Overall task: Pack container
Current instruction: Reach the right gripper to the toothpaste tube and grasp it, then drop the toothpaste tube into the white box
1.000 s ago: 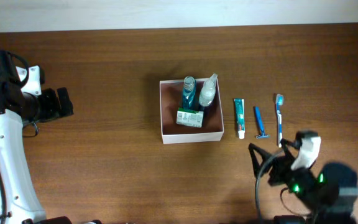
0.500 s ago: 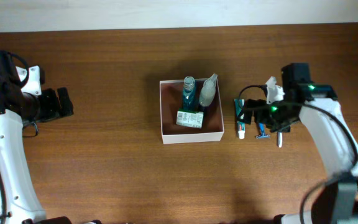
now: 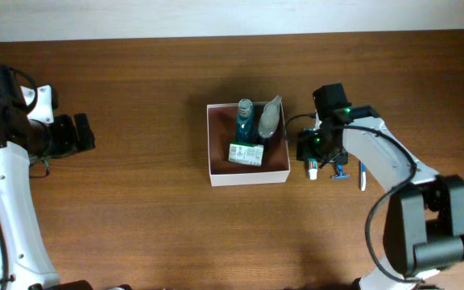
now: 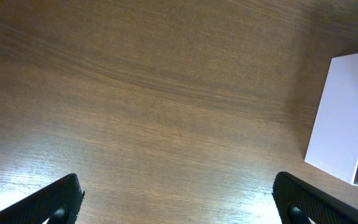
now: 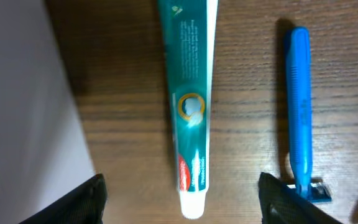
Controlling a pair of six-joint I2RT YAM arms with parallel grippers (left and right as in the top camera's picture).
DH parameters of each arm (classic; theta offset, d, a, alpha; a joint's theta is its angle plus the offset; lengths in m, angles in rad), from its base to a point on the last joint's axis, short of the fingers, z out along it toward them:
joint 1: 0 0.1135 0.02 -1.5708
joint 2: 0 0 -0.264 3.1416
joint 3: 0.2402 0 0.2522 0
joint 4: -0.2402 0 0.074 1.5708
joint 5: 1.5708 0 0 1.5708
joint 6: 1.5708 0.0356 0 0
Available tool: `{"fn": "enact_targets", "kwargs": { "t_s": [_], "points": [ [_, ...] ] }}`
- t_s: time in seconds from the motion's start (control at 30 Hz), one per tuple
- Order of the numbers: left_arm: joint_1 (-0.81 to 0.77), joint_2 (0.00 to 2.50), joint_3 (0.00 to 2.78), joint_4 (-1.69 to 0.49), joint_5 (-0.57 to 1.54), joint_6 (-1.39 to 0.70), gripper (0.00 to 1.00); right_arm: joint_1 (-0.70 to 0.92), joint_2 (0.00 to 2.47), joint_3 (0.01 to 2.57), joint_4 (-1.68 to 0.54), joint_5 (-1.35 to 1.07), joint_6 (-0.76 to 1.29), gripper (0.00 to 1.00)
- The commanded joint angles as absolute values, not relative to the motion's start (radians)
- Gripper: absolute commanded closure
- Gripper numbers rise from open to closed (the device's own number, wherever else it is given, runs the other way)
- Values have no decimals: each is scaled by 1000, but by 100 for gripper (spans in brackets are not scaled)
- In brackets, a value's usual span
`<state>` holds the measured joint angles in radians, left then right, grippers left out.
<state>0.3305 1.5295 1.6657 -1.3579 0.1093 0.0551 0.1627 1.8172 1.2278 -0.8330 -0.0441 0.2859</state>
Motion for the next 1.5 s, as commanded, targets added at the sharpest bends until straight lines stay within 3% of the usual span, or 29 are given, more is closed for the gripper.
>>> {"fn": "enact_targets", "kwargs": {
  "t_s": [0.0,0.1,0.33,0.6,0.67,0.8,0.93,1.1,1.23,1.47],
  "points": [
    [335,1517,1674,-1356,120,45,0,162,1862,1242,-825,-33,305,34],
    [335,1517,1674,-1355,120,45,0,163,1888,1242,-812,-33,306,44],
    [335,1517,1674,-1355,120,45,0,163,1905,1231,-804,-33,306,56],
    [335,1517,1674,-1355,120,45,0,163,1905,1164,-747,-33,324,59],
    [335,1517,1674,-1355,120,45,0,163,1905,1161,-744,-33,324,68],
    [335,1517,1674,-1355,120,45,0,163,1905,1161,-767,-33,327,72],
    [335,1517,1674,-1355,120,45,0,163,1878,1169,-811,-31,327,86],
    [335,1517,1674,-1355,120,45,0,163,1782,1196,-869,19,327,88],
    [335,1517,1674,-1356,120,45,0,163,1670,1243,-947,46,327,96],
    [335,1517,1674,-1355,120,45,0,252,1434,1359,-1114,31,319,96]
  ]
}}
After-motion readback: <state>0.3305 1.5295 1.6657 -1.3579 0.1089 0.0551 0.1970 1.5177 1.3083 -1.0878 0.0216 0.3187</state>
